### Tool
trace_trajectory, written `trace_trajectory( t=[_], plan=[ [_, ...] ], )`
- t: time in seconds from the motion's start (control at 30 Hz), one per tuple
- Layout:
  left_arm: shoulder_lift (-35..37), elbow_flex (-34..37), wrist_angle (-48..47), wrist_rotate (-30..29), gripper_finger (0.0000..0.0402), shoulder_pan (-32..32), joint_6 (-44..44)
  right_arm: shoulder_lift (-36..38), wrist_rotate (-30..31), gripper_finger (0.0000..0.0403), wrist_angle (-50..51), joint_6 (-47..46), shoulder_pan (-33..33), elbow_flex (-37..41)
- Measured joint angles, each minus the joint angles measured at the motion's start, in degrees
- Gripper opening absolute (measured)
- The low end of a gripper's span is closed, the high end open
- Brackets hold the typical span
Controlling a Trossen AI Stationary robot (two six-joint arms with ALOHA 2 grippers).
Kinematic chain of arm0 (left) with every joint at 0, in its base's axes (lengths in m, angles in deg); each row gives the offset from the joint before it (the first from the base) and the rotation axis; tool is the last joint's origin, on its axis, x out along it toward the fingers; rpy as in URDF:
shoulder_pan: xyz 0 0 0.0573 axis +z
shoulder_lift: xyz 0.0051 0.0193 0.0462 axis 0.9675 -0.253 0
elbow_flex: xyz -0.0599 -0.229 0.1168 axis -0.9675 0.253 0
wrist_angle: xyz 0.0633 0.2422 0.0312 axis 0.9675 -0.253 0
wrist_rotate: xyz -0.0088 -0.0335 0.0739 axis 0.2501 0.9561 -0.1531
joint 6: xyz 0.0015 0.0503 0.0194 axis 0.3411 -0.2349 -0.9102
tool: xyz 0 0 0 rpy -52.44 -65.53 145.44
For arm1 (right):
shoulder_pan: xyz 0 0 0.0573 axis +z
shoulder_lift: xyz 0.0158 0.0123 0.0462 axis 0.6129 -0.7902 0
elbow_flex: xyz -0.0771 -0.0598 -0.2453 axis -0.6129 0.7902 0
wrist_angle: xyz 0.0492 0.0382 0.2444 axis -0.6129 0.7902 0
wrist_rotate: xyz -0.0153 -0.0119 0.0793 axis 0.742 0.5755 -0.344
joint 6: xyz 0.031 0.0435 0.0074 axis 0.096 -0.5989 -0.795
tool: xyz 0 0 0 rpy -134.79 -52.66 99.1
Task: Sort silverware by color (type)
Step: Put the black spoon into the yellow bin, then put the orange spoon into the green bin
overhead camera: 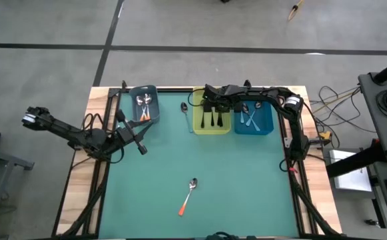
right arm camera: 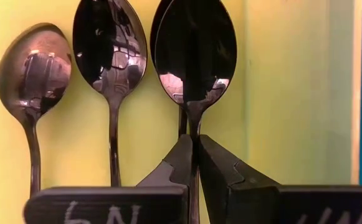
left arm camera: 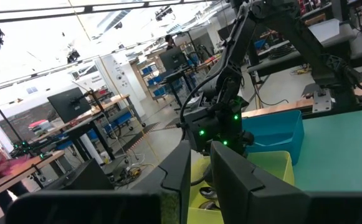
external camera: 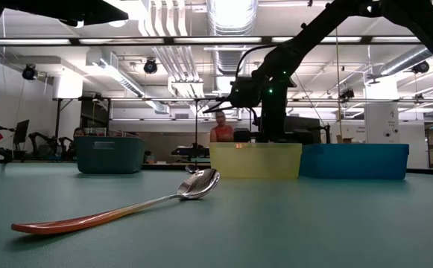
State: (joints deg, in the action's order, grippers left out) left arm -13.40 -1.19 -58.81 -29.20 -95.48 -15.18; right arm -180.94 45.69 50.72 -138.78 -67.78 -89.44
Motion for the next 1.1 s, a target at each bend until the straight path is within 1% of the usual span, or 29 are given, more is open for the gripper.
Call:
trace_trajectory(
  t=[0.3,0.43,0.63,0.83,0.93,1.1],
  plan=[
    [0.0,0.0,0.0,0.0,0.0046,-0.02,-0.02,0.0,0.02,0.0009,-0.27,0.02,-0.01,0.0],
    [0.0,0.0,0.0,0.0,0.0046,0.0,-0.02,0.0,0.0,0.0019,-0.33,0.0,-0.01,0.0],
    [0.0,0.0,-0.02,0.0,0.0046,-0.01,-0.01,0.0,-0.02,0.0048,-0.35,-0.03,-0.01,0.0],
    [0.01,0.0,-0.21,0.0,0.0046,-0.01,-0.02,0.4,-0.61,0.0093,0.6,0.1,-0.01,-0.23],
    [0.0,0.0,-0.74,-0.88,0.0046,-0.02,-0.02,2.47,-1.95,0.0112,0.93,3.64,0.14,-1.37],
    [0.0,0.0,-0.78,-2.57,0.0046,0.0,0.26,7.77,-0.56,0.0125,0.44,7.22,1.53,-2.03]
  ],
)
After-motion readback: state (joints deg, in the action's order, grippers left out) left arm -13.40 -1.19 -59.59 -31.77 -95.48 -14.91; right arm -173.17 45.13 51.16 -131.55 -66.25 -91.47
